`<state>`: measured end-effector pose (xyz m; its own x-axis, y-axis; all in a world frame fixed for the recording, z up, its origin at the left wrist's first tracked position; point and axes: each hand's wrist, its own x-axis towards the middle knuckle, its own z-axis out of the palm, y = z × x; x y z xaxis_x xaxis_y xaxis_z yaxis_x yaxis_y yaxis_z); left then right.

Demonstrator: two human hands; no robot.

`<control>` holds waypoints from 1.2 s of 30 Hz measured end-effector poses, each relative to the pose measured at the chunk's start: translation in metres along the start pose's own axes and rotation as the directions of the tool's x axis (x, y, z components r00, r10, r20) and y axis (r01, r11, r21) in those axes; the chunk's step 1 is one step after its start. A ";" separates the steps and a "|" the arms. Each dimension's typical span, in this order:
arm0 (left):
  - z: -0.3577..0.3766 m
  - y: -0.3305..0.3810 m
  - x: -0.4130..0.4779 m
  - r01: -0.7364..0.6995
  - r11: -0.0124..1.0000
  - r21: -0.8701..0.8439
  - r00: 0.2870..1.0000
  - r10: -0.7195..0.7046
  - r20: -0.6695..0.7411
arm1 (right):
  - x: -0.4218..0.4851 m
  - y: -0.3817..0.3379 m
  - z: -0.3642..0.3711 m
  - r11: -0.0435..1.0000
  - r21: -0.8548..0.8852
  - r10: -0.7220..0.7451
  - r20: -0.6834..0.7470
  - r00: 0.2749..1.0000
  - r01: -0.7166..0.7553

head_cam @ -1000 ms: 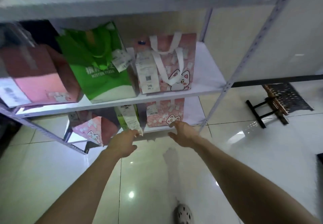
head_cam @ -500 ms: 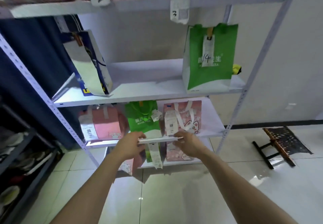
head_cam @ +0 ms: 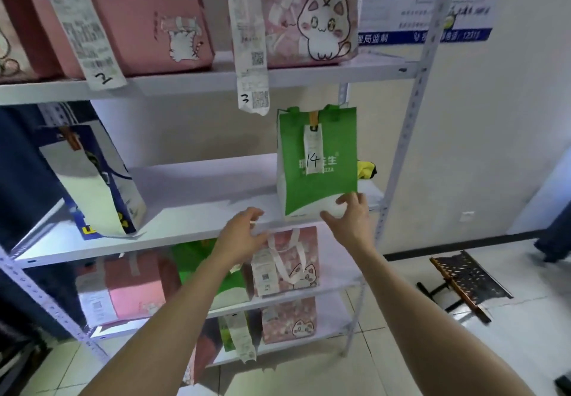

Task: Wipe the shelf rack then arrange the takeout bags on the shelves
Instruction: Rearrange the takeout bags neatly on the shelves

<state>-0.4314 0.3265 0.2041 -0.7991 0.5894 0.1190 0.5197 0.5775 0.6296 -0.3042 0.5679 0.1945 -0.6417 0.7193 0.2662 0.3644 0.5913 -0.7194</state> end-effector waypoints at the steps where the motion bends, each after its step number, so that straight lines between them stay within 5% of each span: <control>1: 0.006 0.010 0.016 0.006 0.999 -0.053 1.000 -0.007 -0.011 | 0.016 0.004 -0.002 1.000 0.013 0.022 -0.047 0.999 -0.021; 4: 0.025 0.030 0.059 0.012 0.980 -0.200 0.999 -0.019 -0.034 | 0.057 0.015 -0.006 0.993 0.079 0.094 -0.035 0.995 -0.091; 11: 0.048 0.011 0.105 0.043 0.950 -0.311 0.999 -0.035 0.033 | 0.104 0.032 0.013 0.979 0.177 0.043 0.324 0.945 -0.105; 19: -0.021 -0.092 0.066 0.147 0.934 -0.324 0.958 -0.216 -0.187 | 0.072 -0.069 0.120 0.962 0.252 -0.211 0.450 0.868 0.104; 26: -0.085 -0.155 0.038 0.135 0.928 -0.348 0.946 -0.225 -0.232 | 0.050 -0.134 0.181 0.967 0.251 -0.181 0.516 0.837 0.055; 28: -0.098 -0.167 0.032 0.103 0.932 -0.348 0.954 -0.192 -0.231 | 0.045 -0.147 0.184 0.969 0.249 -0.107 0.441 0.891 -0.007; 30: -0.115 -0.182 0.023 0.067 0.947 -0.315 0.949 -0.158 -0.273 | 0.034 -0.164 0.182 0.975 0.220 -0.067 0.166 0.984 0.029; 33: -0.149 -0.209 0.008 -0.019 0.971 -0.237 0.877 -0.097 -0.470 | 0.009 -0.202 0.186 0.928 0.226 -0.218 -0.316 0.923 0.296; 36: -0.189 -0.244 -0.001 -0.021 0.988 -0.152 0.672 -0.098 -0.734 | -0.023 -0.256 0.221 0.824 0.241 -0.473 -0.207 0.856 0.514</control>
<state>-0.6145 0.0779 0.1959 -0.8098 -0.0757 0.5818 0.4847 0.4724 0.7361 -0.5323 0.3198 0.2303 -0.5821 0.4114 0.7014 -0.1917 0.7688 -0.6101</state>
